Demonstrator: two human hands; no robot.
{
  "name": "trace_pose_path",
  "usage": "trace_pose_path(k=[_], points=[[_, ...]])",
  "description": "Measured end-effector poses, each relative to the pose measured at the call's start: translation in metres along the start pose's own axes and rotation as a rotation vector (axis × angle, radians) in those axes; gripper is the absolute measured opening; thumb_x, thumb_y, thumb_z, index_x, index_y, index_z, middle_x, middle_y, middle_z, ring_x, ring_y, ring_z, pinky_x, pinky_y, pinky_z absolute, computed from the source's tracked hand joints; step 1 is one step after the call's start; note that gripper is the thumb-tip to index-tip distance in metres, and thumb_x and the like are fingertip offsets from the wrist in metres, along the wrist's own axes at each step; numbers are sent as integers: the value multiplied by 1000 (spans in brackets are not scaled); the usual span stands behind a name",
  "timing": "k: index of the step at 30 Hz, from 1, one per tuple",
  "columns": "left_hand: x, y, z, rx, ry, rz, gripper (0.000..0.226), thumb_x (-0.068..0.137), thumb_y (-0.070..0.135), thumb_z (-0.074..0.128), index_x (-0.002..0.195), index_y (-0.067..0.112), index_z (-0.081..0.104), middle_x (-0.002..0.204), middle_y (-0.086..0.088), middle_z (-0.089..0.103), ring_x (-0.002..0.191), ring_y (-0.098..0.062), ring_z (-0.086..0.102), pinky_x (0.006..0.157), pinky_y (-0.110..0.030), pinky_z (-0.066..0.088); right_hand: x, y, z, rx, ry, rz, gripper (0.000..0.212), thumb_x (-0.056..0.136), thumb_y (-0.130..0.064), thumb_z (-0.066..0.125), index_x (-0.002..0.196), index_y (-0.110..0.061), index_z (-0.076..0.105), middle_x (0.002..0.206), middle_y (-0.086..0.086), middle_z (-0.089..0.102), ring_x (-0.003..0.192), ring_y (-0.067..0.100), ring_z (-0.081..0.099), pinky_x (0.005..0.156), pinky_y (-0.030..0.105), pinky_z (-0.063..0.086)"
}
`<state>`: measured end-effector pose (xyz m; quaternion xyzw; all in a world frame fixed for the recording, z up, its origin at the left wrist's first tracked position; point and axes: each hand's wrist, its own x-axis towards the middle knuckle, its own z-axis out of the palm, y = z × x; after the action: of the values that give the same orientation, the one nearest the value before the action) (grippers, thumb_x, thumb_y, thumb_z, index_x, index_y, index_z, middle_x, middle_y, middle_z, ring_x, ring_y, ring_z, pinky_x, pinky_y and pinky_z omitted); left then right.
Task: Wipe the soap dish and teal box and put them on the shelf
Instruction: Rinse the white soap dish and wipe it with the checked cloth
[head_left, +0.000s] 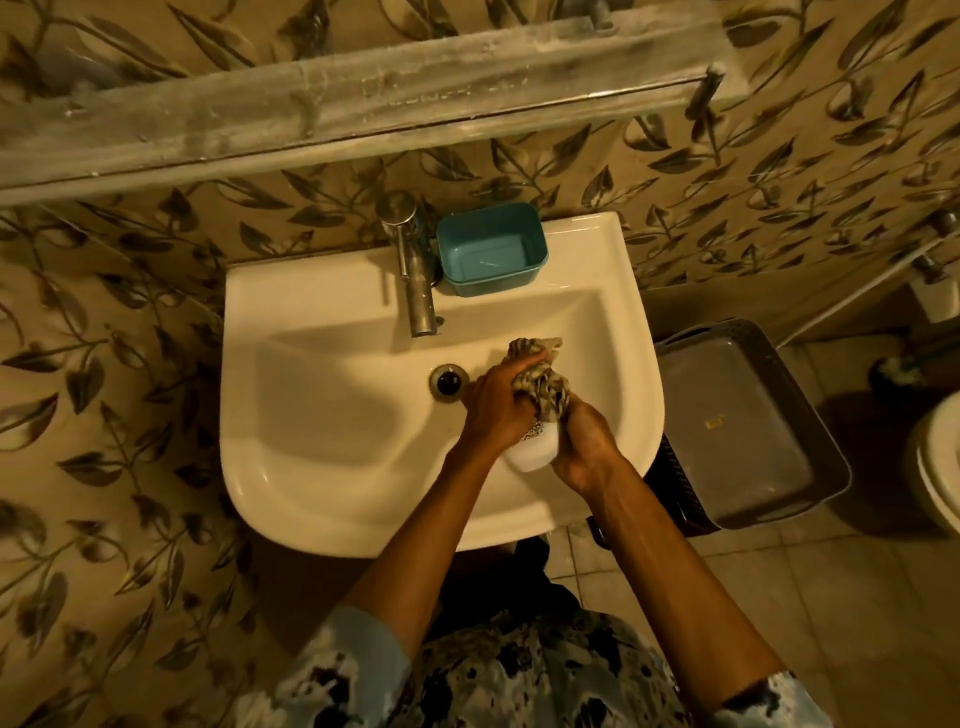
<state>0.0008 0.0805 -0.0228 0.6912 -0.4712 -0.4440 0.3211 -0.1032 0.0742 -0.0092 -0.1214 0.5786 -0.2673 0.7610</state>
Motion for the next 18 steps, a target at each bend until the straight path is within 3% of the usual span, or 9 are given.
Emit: trace_pose_path(k=[2,6,8,10,11,14,18], points=[[7,2,-4,-16,-4,-30,60,82,-9,50,131,25,55,139,-3,54,133,-20,45,113,-38,35,-1,-3,2,41,-29,1,37,98,-22,38,124,-3,57,112,21,60,90,30,61,82,40,50],[-22,2,6,1,-8,99,67,82,-10,51,133,33,49,149,-3,41,142,-18,29,117,-48,25,5,-18,-1,161,3,19,44,99,-23,32,132,-2,53,130,21,57,120,36,55,106,48,41],[-47,-1,14,33,-12,113,75,82,-9,50,128,49,42,151,-1,36,145,-15,22,118,-53,17,8,-28,-5,211,16,52,47,99,-26,29,135,-2,50,125,22,59,115,35,57,101,46,45],[-69,-6,16,92,-39,139,77,82,-7,51,126,55,40,148,3,42,144,-9,21,117,-47,9,8,-35,-6,215,14,66,50,101,-30,26,136,0,47,121,25,59,109,36,58,93,46,46],[-76,-10,14,92,-54,137,75,81,-7,50,125,53,44,143,5,49,141,-6,28,116,-42,12,9,-38,-8,210,21,55,49,101,-29,27,136,0,46,126,26,57,114,38,56,94,48,46],[-82,-18,-12,-100,-22,18,69,75,-16,45,116,37,62,117,8,67,116,-5,58,104,-31,45,12,-47,-10,219,18,7,42,102,-22,31,138,-6,46,137,22,52,126,38,49,100,52,42],[-70,-29,-74,-224,232,-169,35,84,-10,49,104,11,69,102,-5,72,100,-23,68,82,-21,56,14,-57,-12,237,-8,-11,39,102,-22,34,138,-11,47,136,17,54,124,33,52,94,52,44]])
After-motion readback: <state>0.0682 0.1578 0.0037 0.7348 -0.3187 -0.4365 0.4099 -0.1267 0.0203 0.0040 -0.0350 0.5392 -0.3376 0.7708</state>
